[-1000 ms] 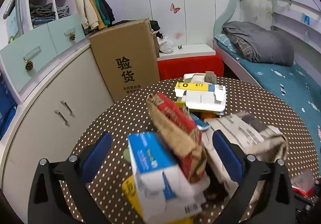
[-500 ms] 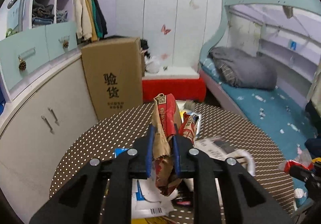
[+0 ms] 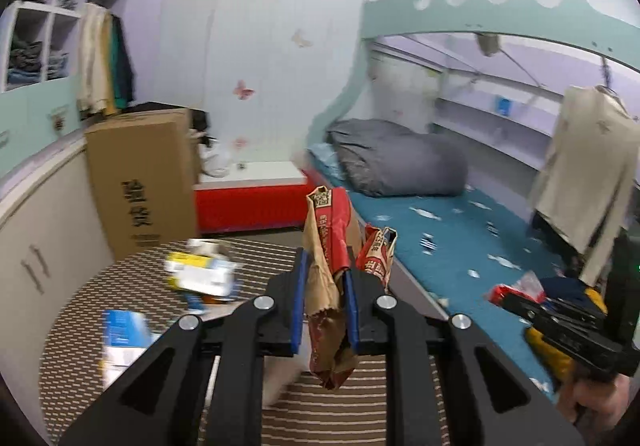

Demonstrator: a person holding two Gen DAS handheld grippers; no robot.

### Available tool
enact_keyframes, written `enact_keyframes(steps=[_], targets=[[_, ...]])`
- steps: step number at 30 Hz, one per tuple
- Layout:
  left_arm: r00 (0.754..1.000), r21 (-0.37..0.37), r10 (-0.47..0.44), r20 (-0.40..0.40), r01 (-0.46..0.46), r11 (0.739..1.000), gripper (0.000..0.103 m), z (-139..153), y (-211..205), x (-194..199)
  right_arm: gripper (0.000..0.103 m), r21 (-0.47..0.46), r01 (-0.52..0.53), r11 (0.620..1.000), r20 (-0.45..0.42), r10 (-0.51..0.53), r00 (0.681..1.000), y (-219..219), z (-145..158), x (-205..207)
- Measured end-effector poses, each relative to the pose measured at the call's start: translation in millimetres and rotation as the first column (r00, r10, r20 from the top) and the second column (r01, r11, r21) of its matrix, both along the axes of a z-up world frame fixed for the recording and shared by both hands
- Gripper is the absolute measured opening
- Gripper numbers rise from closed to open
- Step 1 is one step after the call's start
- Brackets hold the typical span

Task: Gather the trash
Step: 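Carry both items to the wastebasket and open both tools to drop them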

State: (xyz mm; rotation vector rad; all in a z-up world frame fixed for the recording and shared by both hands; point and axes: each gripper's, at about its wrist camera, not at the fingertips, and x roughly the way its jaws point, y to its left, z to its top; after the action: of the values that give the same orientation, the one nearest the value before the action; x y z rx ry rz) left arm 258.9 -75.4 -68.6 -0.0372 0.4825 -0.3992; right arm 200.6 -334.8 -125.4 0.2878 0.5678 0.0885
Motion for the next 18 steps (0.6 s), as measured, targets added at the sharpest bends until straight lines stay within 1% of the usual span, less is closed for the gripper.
enact_keyframes(steps=[4, 6, 8, 11, 12, 15, 18], targets=[[0.994, 0.001, -0.094, -0.047, 0.094, 0.996, 0.016, -8, -51, -2, 0.020, 0.010, 0.089, 0.996, -0.027, -0.089, 0.996, -45, -7, -8], [0.987, -0.001, -0.135, -0.081, 0.136, 0.991, 0.016, -16, -74, -2, 0.020, 0.014, 0.139, 0.990, -0.066, -0.137, 0.988, -70, -18, -11], [0.976, 0.011, -0.180, -0.119, 0.182, 0.983, 0.016, -27, -102, -2, 0.020, 0.027, 0.169, 0.985, -0.105, -0.165, 0.981, -90, -29, -11], [0.952, 0.044, -0.236, -0.193, 0.249, 0.967, 0.016, -50, -148, 3, 0.020, 0.055, 0.217, 0.975, -0.185, -0.204, 0.961, -122, -58, -10], [0.946, 0.051, -0.245, -0.211, 0.261, 0.964, 0.016, -57, -156, 4, 0.020, 0.064, 0.230, 0.971, -0.221, -0.210, 0.952, -133, -73, -9], [0.917, 0.094, -0.273, -0.292, 0.312, 0.945, 0.017, -87, -196, 11, 0.020, 0.101, 0.252, 0.963, -0.306, -0.211, 0.928, -150, -108, 2], [0.879, 0.146, -0.283, -0.385, 0.361, 0.921, 0.017, -122, -237, 19, 0.020, 0.139, 0.278, 0.951, -0.380, -0.207, 0.901, -166, -144, 9]])
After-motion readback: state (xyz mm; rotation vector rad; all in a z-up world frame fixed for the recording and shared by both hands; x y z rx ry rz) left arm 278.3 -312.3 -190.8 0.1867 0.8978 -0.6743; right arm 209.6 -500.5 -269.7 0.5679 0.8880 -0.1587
